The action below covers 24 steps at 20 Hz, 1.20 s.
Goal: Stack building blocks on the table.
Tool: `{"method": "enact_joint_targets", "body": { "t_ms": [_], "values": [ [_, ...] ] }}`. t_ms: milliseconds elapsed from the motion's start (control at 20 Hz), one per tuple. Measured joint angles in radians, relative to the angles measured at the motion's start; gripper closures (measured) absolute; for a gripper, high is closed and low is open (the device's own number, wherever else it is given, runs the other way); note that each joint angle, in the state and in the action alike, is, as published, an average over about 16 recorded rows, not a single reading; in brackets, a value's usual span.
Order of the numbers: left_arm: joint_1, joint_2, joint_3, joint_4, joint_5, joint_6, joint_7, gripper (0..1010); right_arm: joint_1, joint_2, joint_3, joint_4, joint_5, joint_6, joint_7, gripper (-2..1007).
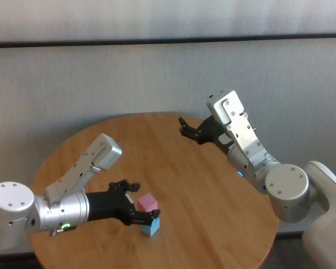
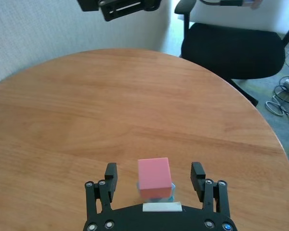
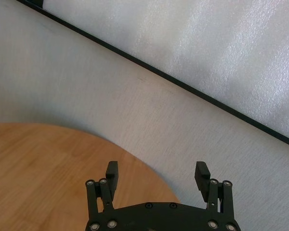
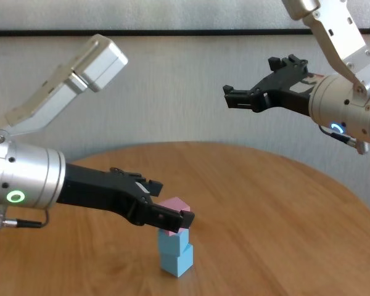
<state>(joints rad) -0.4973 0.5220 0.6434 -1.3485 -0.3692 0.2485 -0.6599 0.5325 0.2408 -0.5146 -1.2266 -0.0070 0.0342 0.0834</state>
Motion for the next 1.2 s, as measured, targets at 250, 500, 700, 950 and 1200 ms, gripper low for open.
{"method": "enact_joint_targets", "body": {
  "t_ms": [250, 500, 700, 950, 1200],
  "values": [
    [0.013, 0.029, -0.019, -0.019, -0.010, -0.032, 0.002, 10, 0.000, 0.000, 0.000, 0.000, 0.000, 0.000, 0.000, 4],
    [0.047, 0.032, -0.087, -0.041, -0.004, -0.099, 0.126, 11, 0.000, 0.000, 0.000, 0.000, 0.000, 0.000, 0.000, 4],
    [0.088, 0.016, -0.151, -0.061, 0.010, -0.159, 0.254, 11, 0.000, 0.000, 0.000, 0.000, 0.000, 0.000, 0.000, 4],
    [0.145, -0.022, -0.231, -0.085, 0.035, -0.225, 0.426, 11, 0.000, 0.000, 0.000, 0.000, 0.000, 0.000, 0.000, 4],
    [0.196, -0.050, -0.271, -0.111, 0.060, -0.259, 0.495, 11, 0.000, 0.000, 0.000, 0.000, 0.000, 0.000, 0.000, 4]
  ]
}}
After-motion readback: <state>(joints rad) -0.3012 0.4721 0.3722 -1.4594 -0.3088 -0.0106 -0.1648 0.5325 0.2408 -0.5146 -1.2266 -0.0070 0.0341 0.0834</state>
